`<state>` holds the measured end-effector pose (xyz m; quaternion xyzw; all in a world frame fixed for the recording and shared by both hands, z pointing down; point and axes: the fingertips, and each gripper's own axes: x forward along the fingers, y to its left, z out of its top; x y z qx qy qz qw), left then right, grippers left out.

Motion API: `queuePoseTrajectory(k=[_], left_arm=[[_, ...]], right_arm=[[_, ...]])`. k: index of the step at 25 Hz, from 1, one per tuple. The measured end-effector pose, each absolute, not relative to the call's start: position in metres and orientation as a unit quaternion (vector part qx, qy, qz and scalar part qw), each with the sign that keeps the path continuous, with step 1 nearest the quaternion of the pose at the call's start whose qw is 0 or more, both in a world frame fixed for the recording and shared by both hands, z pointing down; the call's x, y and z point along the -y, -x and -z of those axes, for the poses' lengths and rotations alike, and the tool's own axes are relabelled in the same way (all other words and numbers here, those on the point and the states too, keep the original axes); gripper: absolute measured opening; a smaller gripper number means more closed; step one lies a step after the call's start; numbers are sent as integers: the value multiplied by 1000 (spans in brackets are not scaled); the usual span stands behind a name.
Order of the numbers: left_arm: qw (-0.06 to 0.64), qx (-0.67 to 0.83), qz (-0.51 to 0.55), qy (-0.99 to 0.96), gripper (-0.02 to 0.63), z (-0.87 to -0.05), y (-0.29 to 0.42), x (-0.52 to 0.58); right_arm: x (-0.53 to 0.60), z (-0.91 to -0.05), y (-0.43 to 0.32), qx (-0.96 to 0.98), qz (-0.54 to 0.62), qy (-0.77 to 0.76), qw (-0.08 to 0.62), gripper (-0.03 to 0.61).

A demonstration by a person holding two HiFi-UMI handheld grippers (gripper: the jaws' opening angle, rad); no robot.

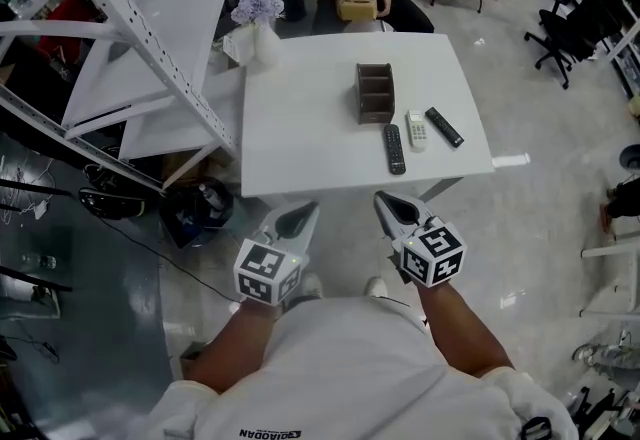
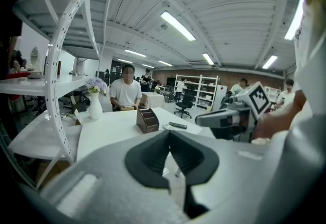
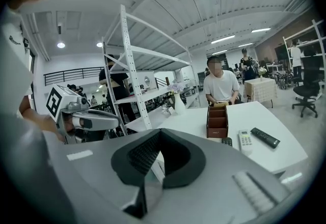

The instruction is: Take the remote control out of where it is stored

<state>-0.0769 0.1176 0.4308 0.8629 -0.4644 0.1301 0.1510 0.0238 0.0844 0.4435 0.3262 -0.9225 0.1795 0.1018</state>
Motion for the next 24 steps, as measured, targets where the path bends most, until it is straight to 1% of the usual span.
queuePoseTrajectory(k=[24], left_arm=[[145,468,-125,-862,2,-427,84,-125]], right_arm=[[-91,-439,-19,924,-174,-324,108,5]])
